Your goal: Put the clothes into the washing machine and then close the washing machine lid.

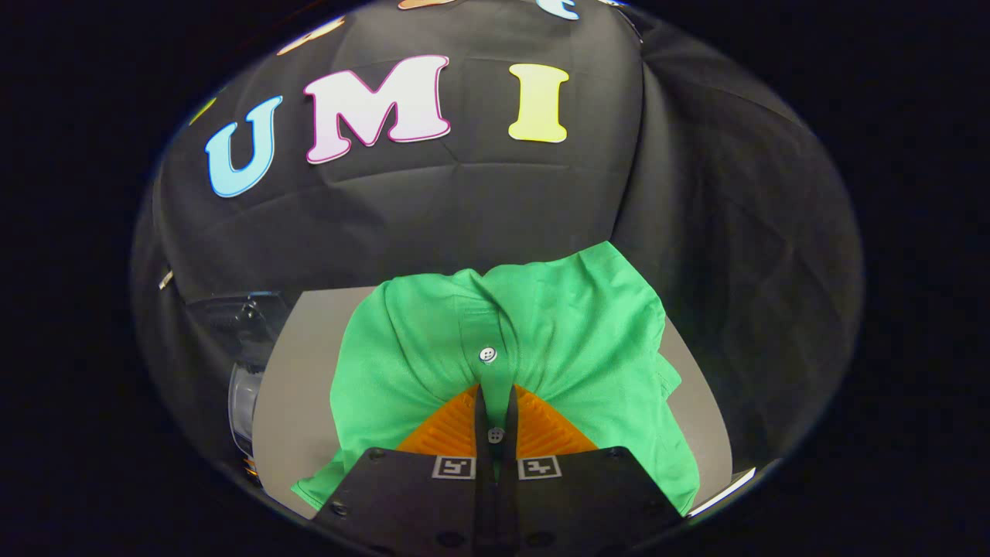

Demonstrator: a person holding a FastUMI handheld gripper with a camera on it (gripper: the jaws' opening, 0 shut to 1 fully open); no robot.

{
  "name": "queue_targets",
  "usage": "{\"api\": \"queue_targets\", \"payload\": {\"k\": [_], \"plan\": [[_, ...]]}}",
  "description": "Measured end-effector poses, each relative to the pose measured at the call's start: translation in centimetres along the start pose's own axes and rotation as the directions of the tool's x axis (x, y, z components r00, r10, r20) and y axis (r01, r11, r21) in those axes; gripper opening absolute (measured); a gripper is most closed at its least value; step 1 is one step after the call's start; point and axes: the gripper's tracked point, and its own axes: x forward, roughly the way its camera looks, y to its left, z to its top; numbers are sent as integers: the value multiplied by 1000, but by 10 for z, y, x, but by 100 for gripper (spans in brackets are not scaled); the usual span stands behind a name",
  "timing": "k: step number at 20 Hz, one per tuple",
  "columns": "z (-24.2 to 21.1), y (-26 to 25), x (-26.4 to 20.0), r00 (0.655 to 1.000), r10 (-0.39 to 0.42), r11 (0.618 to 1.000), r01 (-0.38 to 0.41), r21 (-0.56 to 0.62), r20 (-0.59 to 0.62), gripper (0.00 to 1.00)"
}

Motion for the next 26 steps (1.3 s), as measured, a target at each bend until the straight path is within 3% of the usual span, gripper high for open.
{"api": "queue_targets", "payload": {"k": [9, 17, 21, 26], "plan": [[32, -2, -57, 986, 48, 997, -56, 44, 161, 5], [78, 27, -136, 932, 101, 993, -116, 21, 348, 5], [101, 63, -179, 885, 149, 987, -158, -15, 441, 5], [123, 136, -236, 788, 258, 965, -242, -105, 558, 5]]}}
